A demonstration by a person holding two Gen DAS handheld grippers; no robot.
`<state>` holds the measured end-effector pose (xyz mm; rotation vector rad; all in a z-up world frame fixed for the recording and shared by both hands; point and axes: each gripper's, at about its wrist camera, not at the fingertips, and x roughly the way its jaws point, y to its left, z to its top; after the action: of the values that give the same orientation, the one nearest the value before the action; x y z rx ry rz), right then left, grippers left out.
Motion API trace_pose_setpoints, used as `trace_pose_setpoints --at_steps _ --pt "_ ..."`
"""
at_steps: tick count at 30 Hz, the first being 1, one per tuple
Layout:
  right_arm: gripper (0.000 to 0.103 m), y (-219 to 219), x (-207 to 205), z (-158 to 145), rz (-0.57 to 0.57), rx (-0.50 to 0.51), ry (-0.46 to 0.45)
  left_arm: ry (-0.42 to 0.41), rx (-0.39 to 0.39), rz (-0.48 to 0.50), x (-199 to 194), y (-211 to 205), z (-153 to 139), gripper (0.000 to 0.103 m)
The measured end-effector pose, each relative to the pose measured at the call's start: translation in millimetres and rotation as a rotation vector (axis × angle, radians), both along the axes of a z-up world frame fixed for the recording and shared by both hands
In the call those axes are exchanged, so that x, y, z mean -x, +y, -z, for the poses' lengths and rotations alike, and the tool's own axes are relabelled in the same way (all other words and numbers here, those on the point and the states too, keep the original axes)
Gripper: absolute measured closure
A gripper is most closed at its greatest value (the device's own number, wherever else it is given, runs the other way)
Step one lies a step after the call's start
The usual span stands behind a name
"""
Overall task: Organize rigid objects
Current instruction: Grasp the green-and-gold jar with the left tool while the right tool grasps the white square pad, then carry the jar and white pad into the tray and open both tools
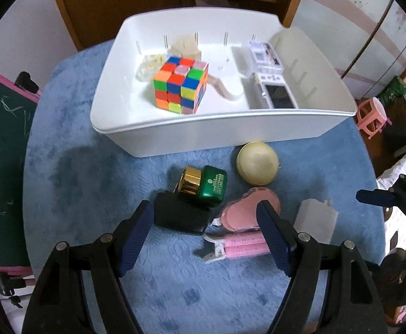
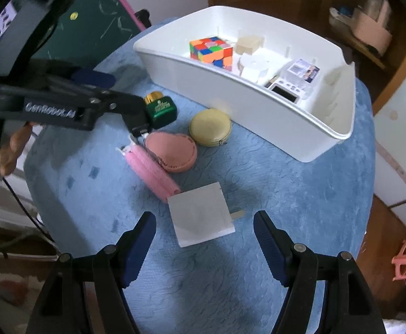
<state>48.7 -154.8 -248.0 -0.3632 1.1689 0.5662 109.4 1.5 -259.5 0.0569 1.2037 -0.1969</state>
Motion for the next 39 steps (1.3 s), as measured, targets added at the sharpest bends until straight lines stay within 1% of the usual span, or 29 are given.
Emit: trace_pose_setpoints --at_steps 4,10,14,22,25,27,29,30,31,32,33,34,35,36,39 --pt "0.030 6.7 -3.5 12.9 -0.034 0.033 0.018 0.035 -0.001 -0.003 -9.8 2.8 13.2 0.024" --pt "0.030 14.6 -5.1 26.7 -0.064 0.063 0.023 0.066 -0.040 0.014 -20.4 0.0 29.7 0.024" --pt "0.030 17.4 -8.8 36.0 -0.065 0.072 0.044 0.081 -0.061 0.025 -25.2 -1.8 39.2 0.024" --pt "0.030 23.1 -12.1 44.2 -0.090 0.093 0.026 0.061 -0.092 0.030 -35.2 -2.9 47.5 0.026" --pt "0.030 26.9 -13.5 45.7 -0.110 0.109 0.015 0.066 -0.103 0.048 -38.1 -6.4 51.5 0.032" --pt "0.030 30.8 -16.1 50.5 -0.122 0.122 0.023 0.062 -0.112 0.055 -39.2 -8.0 53.2 0.035" --pt "0.030 34.7 -15.8 56.9 -0.130 0.132 0.029 0.058 -0.108 0.062 -41.3 -9.9 54.3 0.043" --pt "0.030 35.9 -17.1 59.6 -0.131 0.138 0.034 0.058 -0.102 0.063 -42.2 -10.2 54.4 0.044" --pt "0.030 36.9 -18.7 61.7 -0.133 0.138 0.040 0.054 -0.095 0.066 -42.2 -10.9 53.9 0.053" --pt "0.030 37.8 -19.4 63.6 -0.134 0.139 0.044 0.059 -0.081 0.072 -42.6 -14.0 54.5 0.055" --pt "0.030 38.8 -19.6 64.7 -0.135 0.139 0.044 0.058 -0.084 0.070 -43.1 -14.5 54.7 0.055" --pt "0.035 39.7 -19.0 65.5 -0.142 0.131 0.050 0.056 -0.084 0.068 -43.6 -15.5 54.6 0.056" --pt "0.045 40.9 -20.9 66.5 -0.151 0.111 0.076 0.053 -0.083 0.068 -43.5 -16.1 54.5 0.056" --pt "0.047 42.9 -21.5 66.0 -0.147 0.114 0.073 0.050 -0.080 0.065 -43.0 -16.4 53.8 0.056" --pt "0.047 43.9 -19.6 67.0 -0.133 0.116 0.072 0.049 -0.057 0.047 -40.9 -11.9 49.9 0.056"
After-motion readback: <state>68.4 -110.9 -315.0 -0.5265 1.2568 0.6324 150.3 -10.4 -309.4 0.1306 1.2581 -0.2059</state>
